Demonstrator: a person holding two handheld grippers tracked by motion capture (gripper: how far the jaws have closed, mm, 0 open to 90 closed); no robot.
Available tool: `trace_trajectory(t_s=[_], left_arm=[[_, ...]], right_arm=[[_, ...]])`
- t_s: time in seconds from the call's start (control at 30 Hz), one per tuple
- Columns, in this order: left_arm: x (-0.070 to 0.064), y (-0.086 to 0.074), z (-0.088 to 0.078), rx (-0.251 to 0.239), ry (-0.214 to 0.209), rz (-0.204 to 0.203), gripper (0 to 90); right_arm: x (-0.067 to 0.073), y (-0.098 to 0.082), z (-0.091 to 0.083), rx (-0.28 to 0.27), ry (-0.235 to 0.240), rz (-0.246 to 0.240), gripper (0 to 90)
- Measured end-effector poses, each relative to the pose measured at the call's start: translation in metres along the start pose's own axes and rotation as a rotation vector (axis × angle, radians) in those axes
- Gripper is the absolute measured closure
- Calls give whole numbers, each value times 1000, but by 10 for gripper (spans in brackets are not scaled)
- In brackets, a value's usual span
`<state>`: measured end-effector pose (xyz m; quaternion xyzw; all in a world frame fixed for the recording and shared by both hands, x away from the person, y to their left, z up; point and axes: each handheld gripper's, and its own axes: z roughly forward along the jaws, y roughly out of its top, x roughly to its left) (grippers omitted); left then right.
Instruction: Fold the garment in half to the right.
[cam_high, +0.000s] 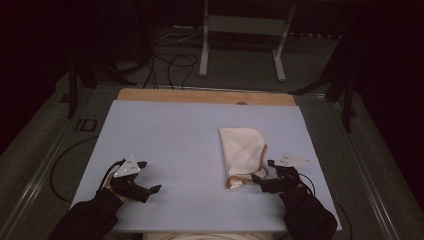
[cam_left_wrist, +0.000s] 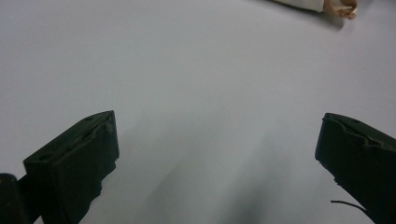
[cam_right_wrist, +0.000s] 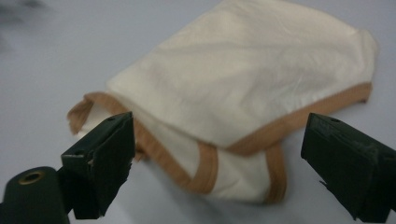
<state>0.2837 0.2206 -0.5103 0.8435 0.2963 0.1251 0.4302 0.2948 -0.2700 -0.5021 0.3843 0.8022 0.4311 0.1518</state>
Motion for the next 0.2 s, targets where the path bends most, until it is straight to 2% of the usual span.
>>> trace_trajectory(t_s=[0.1, 0.2], left_arm=[[-2, 1, 1, 0, -4, 7, 1], [-4, 1, 2, -5, -9, 4, 1]], right_arm=[[4, -11, -8, -4, -40, 37, 99], [4, -16, -11, 4, -45, 64, 99]])
